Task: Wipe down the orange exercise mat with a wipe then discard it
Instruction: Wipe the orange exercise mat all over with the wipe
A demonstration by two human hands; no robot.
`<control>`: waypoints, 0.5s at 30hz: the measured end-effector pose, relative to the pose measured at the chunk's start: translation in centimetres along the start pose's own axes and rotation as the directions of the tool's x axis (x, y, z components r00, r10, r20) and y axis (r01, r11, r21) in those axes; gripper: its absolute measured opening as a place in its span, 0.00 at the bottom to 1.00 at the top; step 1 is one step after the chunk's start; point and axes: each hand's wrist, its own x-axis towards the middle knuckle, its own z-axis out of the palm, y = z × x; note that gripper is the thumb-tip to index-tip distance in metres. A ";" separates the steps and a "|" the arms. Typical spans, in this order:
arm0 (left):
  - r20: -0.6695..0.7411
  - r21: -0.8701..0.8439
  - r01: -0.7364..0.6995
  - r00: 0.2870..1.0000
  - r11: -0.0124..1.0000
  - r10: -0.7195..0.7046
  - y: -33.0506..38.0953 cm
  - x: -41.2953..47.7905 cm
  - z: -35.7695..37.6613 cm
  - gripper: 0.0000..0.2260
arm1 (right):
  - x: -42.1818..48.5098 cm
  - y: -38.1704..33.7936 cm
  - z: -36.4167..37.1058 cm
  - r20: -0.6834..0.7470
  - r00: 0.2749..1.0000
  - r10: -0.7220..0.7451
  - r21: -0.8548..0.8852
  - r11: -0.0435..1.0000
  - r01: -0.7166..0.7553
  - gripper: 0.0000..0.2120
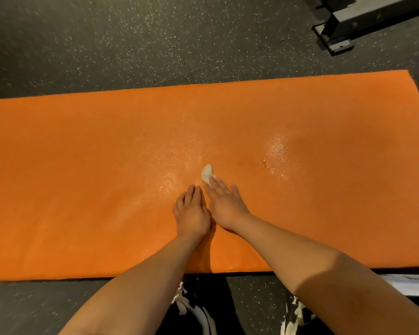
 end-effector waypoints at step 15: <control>0.063 0.075 0.036 0.997 0.997 -0.040 3.8 1.4 1.2 0.25 | -2.1 5.4 0.4 -0.179 0.983 -0.039 -0.062 0.998 0.029 0.25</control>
